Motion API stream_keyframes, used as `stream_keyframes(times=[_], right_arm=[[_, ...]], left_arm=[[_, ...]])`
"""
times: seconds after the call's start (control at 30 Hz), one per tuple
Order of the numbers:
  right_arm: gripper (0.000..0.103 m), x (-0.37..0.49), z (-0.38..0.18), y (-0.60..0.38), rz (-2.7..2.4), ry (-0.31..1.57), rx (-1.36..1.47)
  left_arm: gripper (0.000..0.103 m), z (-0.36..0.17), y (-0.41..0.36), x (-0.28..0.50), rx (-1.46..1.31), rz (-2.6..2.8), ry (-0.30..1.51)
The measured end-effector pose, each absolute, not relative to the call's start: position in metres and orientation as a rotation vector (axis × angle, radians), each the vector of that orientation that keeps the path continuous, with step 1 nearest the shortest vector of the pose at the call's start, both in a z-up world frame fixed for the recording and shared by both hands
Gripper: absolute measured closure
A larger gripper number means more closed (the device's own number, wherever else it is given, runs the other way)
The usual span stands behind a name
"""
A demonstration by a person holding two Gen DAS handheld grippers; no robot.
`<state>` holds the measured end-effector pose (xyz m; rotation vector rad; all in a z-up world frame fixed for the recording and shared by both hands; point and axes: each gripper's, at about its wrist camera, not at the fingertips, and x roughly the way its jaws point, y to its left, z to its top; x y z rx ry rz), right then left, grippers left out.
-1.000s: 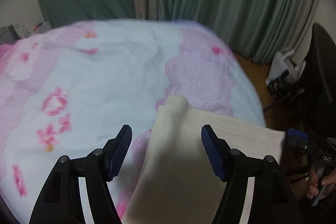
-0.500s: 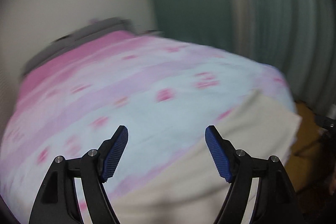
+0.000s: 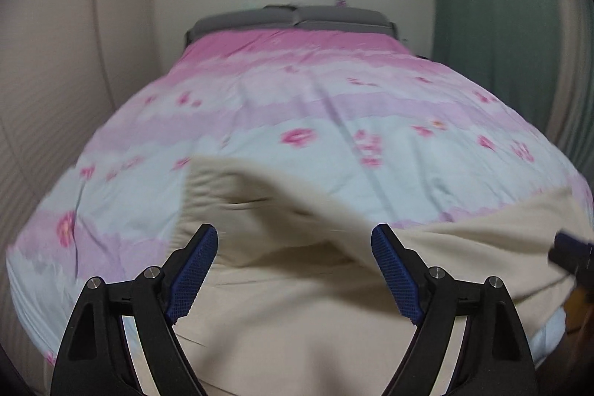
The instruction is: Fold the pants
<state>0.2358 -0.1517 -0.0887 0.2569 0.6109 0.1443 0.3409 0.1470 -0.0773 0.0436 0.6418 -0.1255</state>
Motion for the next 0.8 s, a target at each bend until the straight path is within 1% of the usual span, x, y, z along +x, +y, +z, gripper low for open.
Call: stream_keyframes(times=[0.07, 0.1, 0.17, 0.33, 0.43, 0.6, 0.63, 0.67, 0.7, 0.73, 0.77, 0.8], right_arm=[[0.033, 0.257, -0.101, -0.114, 0.181, 0.649, 0.194], [0.033, 0.257, -0.101, -0.114, 0.181, 0.649, 0.194], [0.033, 0.277, -0.111, -0.079, 0.219, 0.679, 0.117], [0.033, 0.304, -0.120, -0.033, 0.298, 0.726, 0.011], [0.033, 0.324, -0.124, -0.010, 0.373, 0.760, -0.063], [0.034, 0.343, -0.128, 0.024, 0.429, 0.749, -0.175], [0.038, 0.348, -0.132, 0.030, 0.433, 0.753, -0.191], [0.045, 0.353, -0.134, 0.034, 0.439, 0.767, -0.196], [0.064, 0.358, -0.137, 0.036, 0.454, 0.789, -0.189], [0.088, 0.361, -0.140, 0.037, 0.481, 0.815, -0.166], [0.094, 0.363, -0.140, 0.036, 0.491, 0.824, -0.147], [0.094, 0.360, -0.138, 0.035, 0.493, 0.814, -0.142]], left_arm=[[0.018, -0.081, 0.176, 0.358, -0.003, -0.125, 0.659], [0.018, -0.082, 0.189, 0.368, -0.024, -0.126, 0.666], [0.018, -0.083, 0.201, 0.388, -0.030, -0.149, 0.665], [0.018, -0.086, 0.214, 0.420, 0.169, -0.211, 0.631], [0.018, -0.091, 0.224, 0.429, 0.188, -0.252, 0.641], [0.018, -0.106, 0.231, 0.434, 0.228, -0.270, 0.657], [0.018, -0.108, 0.234, 0.434, 0.217, -0.270, 0.661], [0.018, -0.110, 0.238, 0.431, 0.195, -0.276, 0.665], [0.018, -0.110, 0.241, 0.428, 0.186, -0.276, 0.664], [0.018, -0.110, 0.244, 0.424, 0.181, -0.271, 0.662], [0.018, -0.109, 0.247, 0.418, 0.176, -0.260, 0.659], [0.018, -0.108, 0.250, 0.413, 0.172, -0.254, 0.657]])
